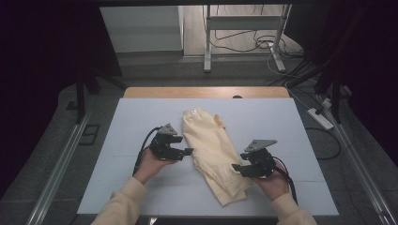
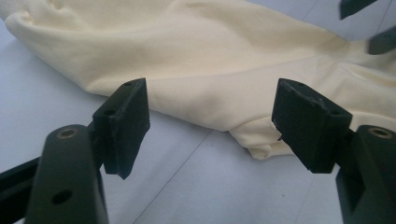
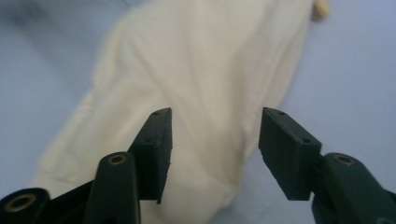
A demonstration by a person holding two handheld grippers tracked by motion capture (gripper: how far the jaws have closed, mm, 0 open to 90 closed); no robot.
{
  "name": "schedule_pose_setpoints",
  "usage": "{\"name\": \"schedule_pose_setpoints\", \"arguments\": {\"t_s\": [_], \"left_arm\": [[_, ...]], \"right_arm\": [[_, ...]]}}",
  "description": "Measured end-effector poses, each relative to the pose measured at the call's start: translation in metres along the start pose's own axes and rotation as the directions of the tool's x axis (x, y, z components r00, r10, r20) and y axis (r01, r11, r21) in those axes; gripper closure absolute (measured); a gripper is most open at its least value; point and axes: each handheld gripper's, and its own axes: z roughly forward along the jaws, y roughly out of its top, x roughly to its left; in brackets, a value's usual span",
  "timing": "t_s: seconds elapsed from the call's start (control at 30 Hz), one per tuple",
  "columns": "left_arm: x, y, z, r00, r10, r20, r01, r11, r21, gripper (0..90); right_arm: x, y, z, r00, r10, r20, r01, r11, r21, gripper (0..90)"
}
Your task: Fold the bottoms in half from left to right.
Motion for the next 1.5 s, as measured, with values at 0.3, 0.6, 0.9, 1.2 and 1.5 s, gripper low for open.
{"name": "schedule_pose_setpoints", "arguments": {"t_s": [0.3, 0.6, 0.9, 1.2, 1.5], "left_arm": [[0.001, 0.0, -0.001, 1.0, 0.0, -0.006, 0.0, 1.0, -0.002, 27.4], [0.002, 0.0, -0.002, 1.0, -0.003, -0.005, 0.003, 1.0, -0.006, 27.0], [0.003, -0.001, -0.003, 1.0, -0.008, -0.006, 0.008, 0.9999, -0.009, 26.6], [0.003, -0.001, -0.003, 1.0, -0.006, -0.003, 0.006, 0.9999, -0.009, 26.2], [0.005, -0.002, -0.004, 0.9998, -0.017, 0.001, 0.017, 0.9997, -0.017, 26.1]], "right_arm": [[0.031, 0.007, 0.005, 0.9876, -0.091, -0.128, 0.094, 0.995, 0.019, 46.0], [0.052, 0.007, 0.015, 0.9773, -0.139, -0.16, 0.151, 0.986, 0.069, 45.9], [0.054, 0.001, 0.026, 0.9782, -0.147, -0.146, 0.168, 0.976, 0.139, 46.6], [0.051, 0.0, 0.03, 0.9769, -0.1, -0.188, 0.133, 0.977, 0.168, 72.8], [0.053, 0.007, 0.013, 0.9707, -0.091, -0.222, 0.116, 0.988, 0.104, 77.8]]}}
